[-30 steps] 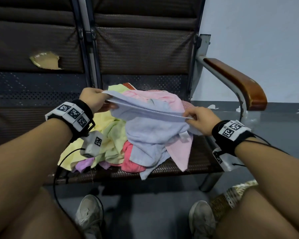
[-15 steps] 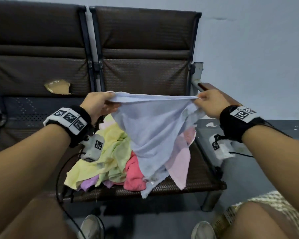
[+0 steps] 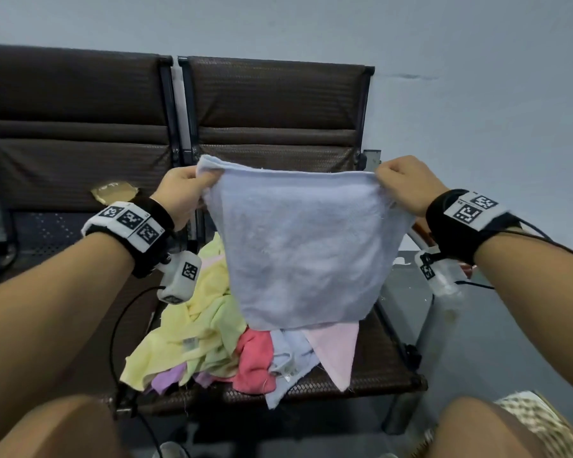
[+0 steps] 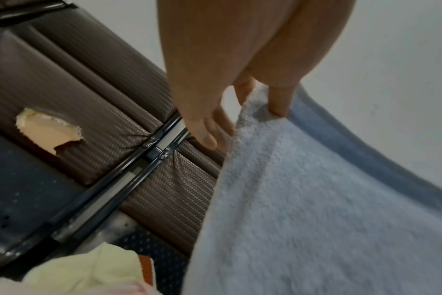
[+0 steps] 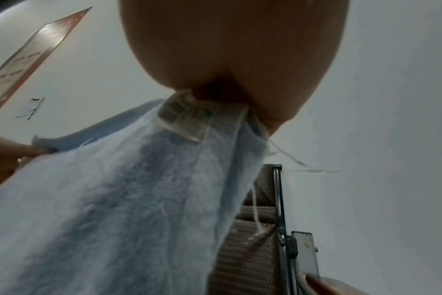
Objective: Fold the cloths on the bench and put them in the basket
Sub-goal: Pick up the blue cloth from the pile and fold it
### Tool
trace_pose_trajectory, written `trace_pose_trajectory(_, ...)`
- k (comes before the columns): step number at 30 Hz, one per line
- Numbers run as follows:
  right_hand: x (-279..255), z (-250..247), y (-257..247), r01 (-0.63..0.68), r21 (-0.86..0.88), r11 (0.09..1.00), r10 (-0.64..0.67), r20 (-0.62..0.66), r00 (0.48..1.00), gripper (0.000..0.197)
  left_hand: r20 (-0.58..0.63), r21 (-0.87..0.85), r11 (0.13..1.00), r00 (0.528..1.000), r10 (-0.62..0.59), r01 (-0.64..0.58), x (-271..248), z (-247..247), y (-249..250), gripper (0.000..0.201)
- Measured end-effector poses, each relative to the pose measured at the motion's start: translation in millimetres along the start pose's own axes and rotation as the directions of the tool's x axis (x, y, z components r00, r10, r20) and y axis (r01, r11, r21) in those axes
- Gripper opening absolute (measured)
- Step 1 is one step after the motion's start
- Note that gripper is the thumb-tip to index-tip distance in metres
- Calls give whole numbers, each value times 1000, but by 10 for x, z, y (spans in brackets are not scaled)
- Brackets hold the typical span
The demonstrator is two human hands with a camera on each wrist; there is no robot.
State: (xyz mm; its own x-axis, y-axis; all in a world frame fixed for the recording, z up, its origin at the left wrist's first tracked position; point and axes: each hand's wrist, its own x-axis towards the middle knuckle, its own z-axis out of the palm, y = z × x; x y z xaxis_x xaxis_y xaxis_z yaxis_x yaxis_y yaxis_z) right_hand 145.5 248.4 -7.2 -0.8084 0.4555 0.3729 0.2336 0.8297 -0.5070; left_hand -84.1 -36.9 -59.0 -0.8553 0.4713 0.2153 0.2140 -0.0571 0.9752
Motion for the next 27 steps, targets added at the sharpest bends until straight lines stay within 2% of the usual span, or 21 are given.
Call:
trace_pose_trajectory(2,16,-35,22,-20,10,1000,19,74,997,40,91,-19,999,995,-27,29,11,-2,67,19)
trace_pose_trajectory(3,15,-42,37,-37,42,998,32,103,994,40,117,4,999,993,-34,33,7,3,99,13)
trace_pose_trajectory(6,-5,-49,87,-161,242,957,140,101,985,35,145,12,997,987,-72,71,0,10,141,7)
trace_pose_trajectory(8,-17,-41,111,-281,386,879,258,111,960,31,144,-17,991,981,-127,131,4,10,131,25)
trace_pose_trajectory(9,-23,-29,112,-340,436,833,315,130,940,32,109,-25,989,983,-145,148,17,23,120,29)
trace_pose_trajectory(12,-25,39,56,-430,520,738,408,163,898,35,-117,-25,988,981,-153,151,90,134,104,31)
trace_pose_trajectory(14,1,112,-27,-445,590,674,427,181,886,35,-287,-78,987,945,-159,143,108,276,155,29)
trace_pose_trajectory(16,31,195,-142,-451,655,606,427,211,879,36,-357,-173,978,918,-171,115,80,476,248,28)
trace_pose_trajectory(18,56,279,-275,-452,694,560,402,249,881,29,-292,-214,969,939,-182,121,2,721,367,31)
trace_pose_trajectory(21,53,378,-513,-466,724,508,347,324,880,12,-56,-213,971,991,-123,109,-229,1095,488,40)
trace_pose_trajectory(23,34,394,-639,-458,746,483,270,370,889,16,87,-140,990,996,-22,34,-393,1287,509,40)
trace_pose_trajectory(25,0,377,-695,-459,743,487,193,421,886,30,185,-45,998,981,58,-51,-515,1387,526,38)
trace_pose_trajectory(27,-22,366,-681,-470,713,520,182,445,877,33,216,-54,999,976,21,-10,-528,1366,560,30)
